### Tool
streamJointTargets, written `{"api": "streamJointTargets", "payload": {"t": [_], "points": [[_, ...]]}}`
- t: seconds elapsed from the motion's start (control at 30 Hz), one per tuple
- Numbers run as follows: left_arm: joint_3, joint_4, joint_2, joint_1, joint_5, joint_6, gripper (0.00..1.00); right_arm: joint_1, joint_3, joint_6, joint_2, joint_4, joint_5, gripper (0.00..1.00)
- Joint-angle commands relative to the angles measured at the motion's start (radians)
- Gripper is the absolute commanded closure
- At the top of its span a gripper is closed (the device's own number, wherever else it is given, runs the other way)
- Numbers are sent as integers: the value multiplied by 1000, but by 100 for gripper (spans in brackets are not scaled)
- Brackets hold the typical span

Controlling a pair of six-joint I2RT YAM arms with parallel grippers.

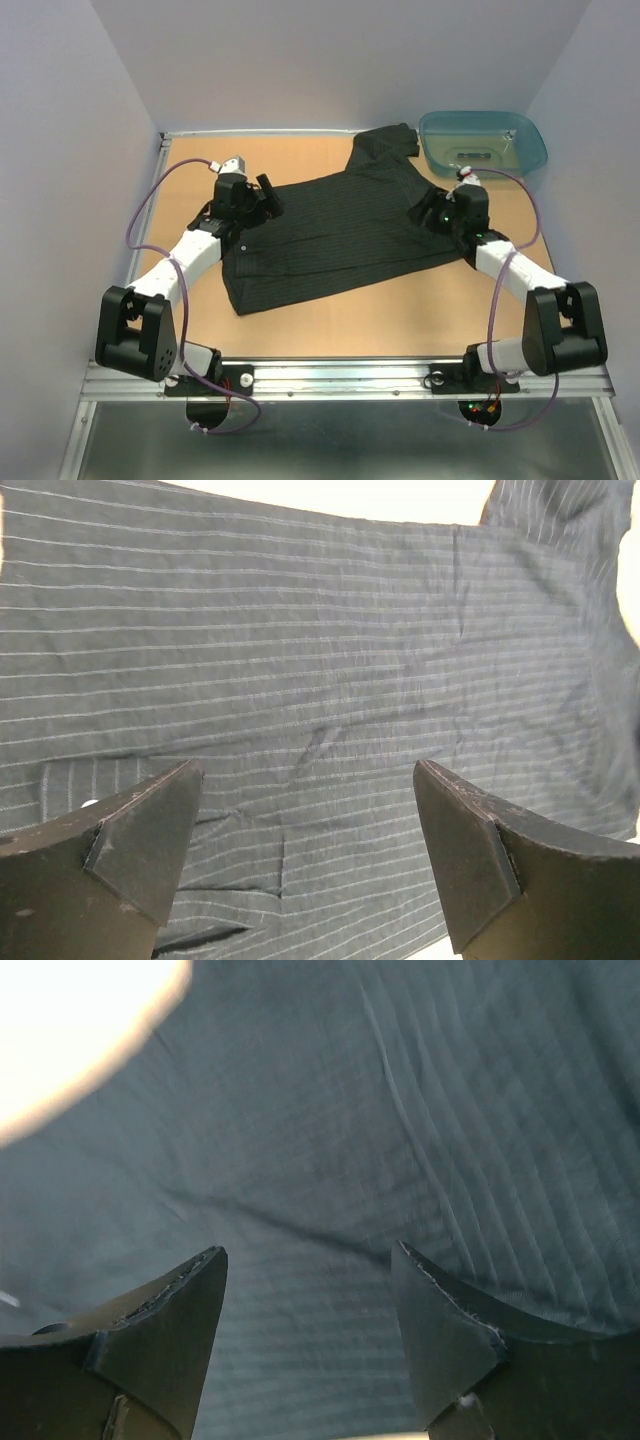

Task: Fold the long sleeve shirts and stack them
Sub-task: Fold the shirt

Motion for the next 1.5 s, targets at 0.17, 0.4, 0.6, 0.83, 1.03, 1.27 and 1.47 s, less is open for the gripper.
{"api": "streamJointTargets", "payload": {"t": [0.17,0.4,0.6,0.83,1.03,1.27,1.47], "points": [[38,-114,110,-100,-107,73,2,151,136,-170,204,-394,201,26],[46,-120,230,-102,-150,116,2,221,155,-143,327,-509,227,22],[69,-161,319,-102,-151,132,3,313,141,-68,331,-679,192,20],[29,-235,244,-102,-141,135,2,459,3,72,169,-816,71,20],[-100,-292,20,-102,-131,132,2,497,-43,161,-49,-860,-38,20],[-8,-338,-137,-50,-156,128,1,467,281,48,-55,-928,169,20],[160,-299,-15,75,-113,201,1,160,477,-144,67,-867,178,22]]}}
